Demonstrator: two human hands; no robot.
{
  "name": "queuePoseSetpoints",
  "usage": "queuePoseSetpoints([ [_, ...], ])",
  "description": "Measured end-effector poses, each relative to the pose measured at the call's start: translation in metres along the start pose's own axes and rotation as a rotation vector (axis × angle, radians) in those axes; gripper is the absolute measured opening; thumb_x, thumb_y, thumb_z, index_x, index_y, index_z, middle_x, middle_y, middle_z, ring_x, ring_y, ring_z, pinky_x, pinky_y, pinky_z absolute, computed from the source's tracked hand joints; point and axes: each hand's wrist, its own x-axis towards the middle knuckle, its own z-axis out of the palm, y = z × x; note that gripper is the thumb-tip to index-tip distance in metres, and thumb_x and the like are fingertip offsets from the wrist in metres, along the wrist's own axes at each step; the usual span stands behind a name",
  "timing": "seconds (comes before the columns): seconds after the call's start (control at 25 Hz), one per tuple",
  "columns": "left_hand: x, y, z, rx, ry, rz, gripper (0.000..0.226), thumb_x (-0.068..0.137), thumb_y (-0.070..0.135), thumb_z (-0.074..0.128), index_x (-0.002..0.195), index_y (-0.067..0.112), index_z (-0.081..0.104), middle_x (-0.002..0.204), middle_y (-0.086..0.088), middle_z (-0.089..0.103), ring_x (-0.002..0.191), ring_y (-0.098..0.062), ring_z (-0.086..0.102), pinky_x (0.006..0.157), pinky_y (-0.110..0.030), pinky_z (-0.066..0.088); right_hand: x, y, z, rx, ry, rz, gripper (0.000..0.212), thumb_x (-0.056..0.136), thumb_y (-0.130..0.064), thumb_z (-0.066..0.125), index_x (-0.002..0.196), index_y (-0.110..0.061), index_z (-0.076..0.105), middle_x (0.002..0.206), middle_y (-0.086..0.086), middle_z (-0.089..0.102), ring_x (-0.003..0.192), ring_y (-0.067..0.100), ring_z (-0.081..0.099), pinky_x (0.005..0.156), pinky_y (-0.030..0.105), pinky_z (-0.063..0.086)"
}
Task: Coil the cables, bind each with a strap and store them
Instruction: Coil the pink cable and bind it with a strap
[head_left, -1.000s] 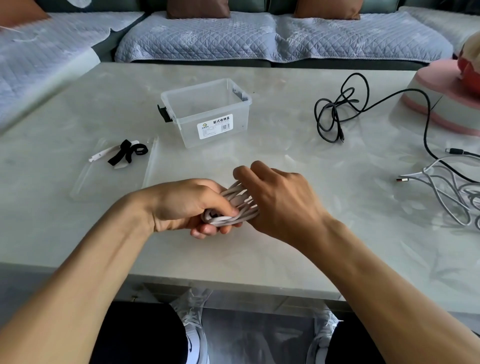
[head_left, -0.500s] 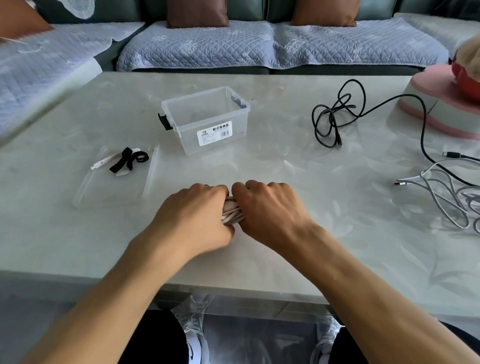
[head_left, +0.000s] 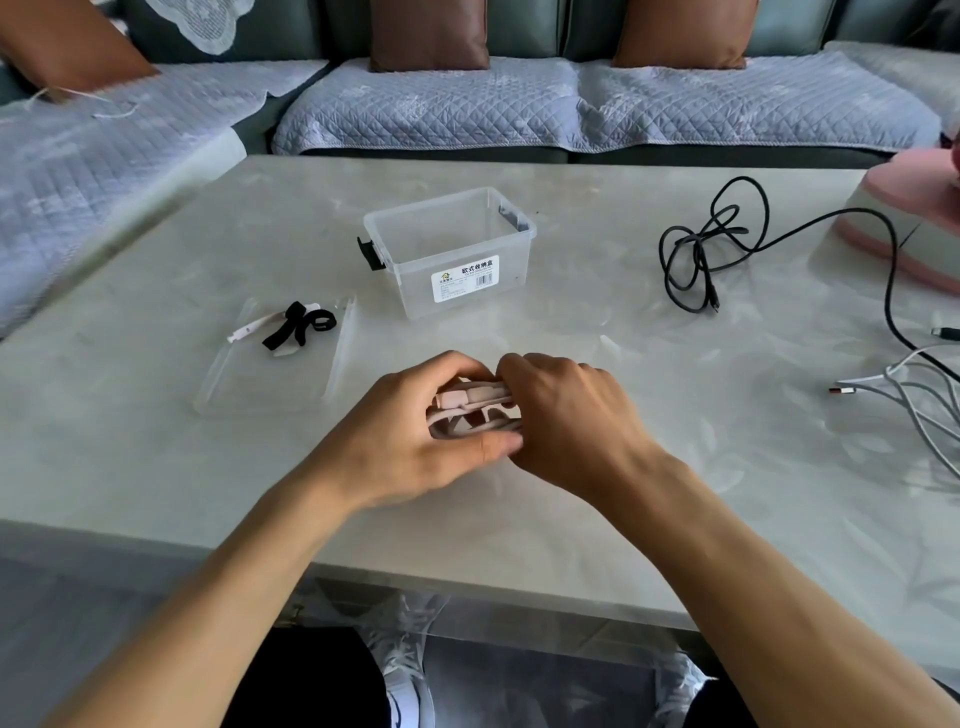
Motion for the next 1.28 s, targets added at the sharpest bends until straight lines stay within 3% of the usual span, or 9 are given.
queuePoseSetpoints([
  [0.12,0.004,-0.004,0.005,-0.159,0.179,0.002,0.019,0.089,0.038,0.066,0.102,0.024,0.07,0.09,0.008,0.071,0.075,-0.007,0.067,0.058,-0.026,0.055,-0.001,0.002,0.004,0.091,0.071,0.033,0.022,0.077,-0.025,0.065,0.088,-0.016,0.048,0.078,-0.002,0.054,0.063,0.035,0.049,0.053,0.029,0.027],
  [0.2,0.008,-0.01,0.01,-0.098,0.275,0.048,0.013,0.094,0.025,0.064,0.103,0.02,0.073,0.09,0.009,0.073,0.078,-0.007,0.069,0.065,-0.027,0.057,0.0,0.004,0.005,0.099,0.054,0.062,0.023,0.078,-0.028,0.064,0.089,-0.017,0.047,0.078,-0.005,0.047,0.063,0.031,0.043,0.054,0.029,0.027],
  [0.36,0.019,-0.019,0.028,0.024,0.363,0.038,0.009,0.089,0.017,0.07,0.091,0.021,0.077,0.082,0.012,0.074,0.077,-0.004,0.069,0.073,-0.023,0.054,-0.004,0.013,0.002,-0.02,-0.098,0.143,0.024,0.081,-0.033,0.059,0.098,-0.018,0.05,0.087,-0.003,0.048,0.08,0.03,0.057,0.061,0.03,0.033],
  [0.52,0.029,-0.025,0.039,0.129,0.322,0.014,0.003,0.084,0.02,0.075,0.081,0.022,0.076,0.077,0.009,0.07,0.073,-0.007,0.063,0.072,-0.027,0.05,-0.013,0.028,-0.004,0.018,-0.191,0.176,0.033,0.084,-0.04,0.059,0.11,-0.02,0.056,0.109,0.0,0.05,0.097,0.024,0.053,0.068,0.032,0.043],
  [0.72,0.027,-0.026,0.046,0.234,0.287,0.094,0.005,0.087,0.02,0.071,0.089,0.022,0.075,0.084,0.006,0.061,0.069,-0.007,0.058,0.07,-0.019,0.045,-0.028,0.045,-0.009,0.165,-0.242,0.039,0.074,0.076,-0.05,0.069,0.141,-0.031,0.041,0.136,-0.007,0.043,0.122,0.015,0.039,0.094,0.031,0.044],
  [0.8,0.024,-0.025,0.048,0.286,0.273,0.125,0.005,0.089,0.023,0.068,0.091,0.02,0.072,0.088,0.006,0.058,0.072,-0.008,0.056,0.071,-0.024,0.047,-0.036,0.049,-0.011,0.258,-0.194,-0.018,0.069,0.073,-0.055,0.07,0.134,-0.031,0.049,0.132,-0.011,0.047,0.119,0.011,0.042,0.091,0.026,0.045],
  [0.96,0.022,-0.022,0.046,0.347,0.214,0.139,0.011,0.086,0.023,0.069,0.096,0.018,0.068,0.094,0.005,0.061,0.08,-0.014,0.059,0.073,-0.028,0.049,-0.05,0.054,0.0,0.329,-0.024,-0.077,0.039,0.083,-0.054,0.064,0.099,-0.02,0.069,0.119,-0.004,0.061,0.099,0.012,0.054,0.074,0.024,0.047],
  [1.12,0.023,-0.022,0.04,0.278,0.297,0.133,0.006,0.085,0.019,0.073,0.09,0.018,0.07,0.085,0.009,0.068,0.075,-0.009,0.063,0.071,-0.021,0.048,-0.059,0.055,0.011,0.3,0.024,-0.071,0.038,0.087,-0.052,0.061,0.099,-0.018,0.074,0.129,0.001,0.063,0.114,0.02,0.058,0.085,0.03,0.051],
  [1.28,0.027,-0.023,0.032,0.128,0.359,0.064,0.01,0.084,0.015,0.074,0.078,0.023,0.072,0.069,0.01,0.07,0.064,-0.011,0.068,0.066,-0.03,0.054,-0.062,0.051,0.014,0.271,0.079,-0.058,0.034,0.089,-0.051,0.061,0.097,-0.021,0.075,0.131,0.0,0.063,0.117,0.021,0.06,0.086,0.038,0.055],
])
